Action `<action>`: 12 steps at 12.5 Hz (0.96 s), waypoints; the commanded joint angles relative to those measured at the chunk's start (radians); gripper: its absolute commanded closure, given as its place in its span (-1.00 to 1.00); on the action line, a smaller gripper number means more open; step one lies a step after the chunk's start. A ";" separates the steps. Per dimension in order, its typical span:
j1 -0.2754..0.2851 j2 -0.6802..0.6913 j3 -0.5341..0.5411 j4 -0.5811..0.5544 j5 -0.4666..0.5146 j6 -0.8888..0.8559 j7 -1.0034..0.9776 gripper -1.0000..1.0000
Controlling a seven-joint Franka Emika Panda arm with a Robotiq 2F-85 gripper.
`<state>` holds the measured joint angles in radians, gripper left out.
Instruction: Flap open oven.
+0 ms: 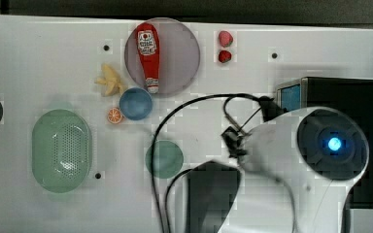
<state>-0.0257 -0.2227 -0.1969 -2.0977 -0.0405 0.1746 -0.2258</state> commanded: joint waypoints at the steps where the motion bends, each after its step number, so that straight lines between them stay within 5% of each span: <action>1: -0.016 0.028 -0.049 -0.036 -0.092 0.100 -0.345 0.65; 7: -0.023 0.135 -0.166 -0.085 -0.131 0.413 -0.772 0.65; 12: -0.026 0.240 -0.244 -0.100 -0.124 0.523 -0.880 0.65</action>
<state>-0.0376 0.0003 -0.4253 -2.1992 -0.1681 0.6763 -1.0068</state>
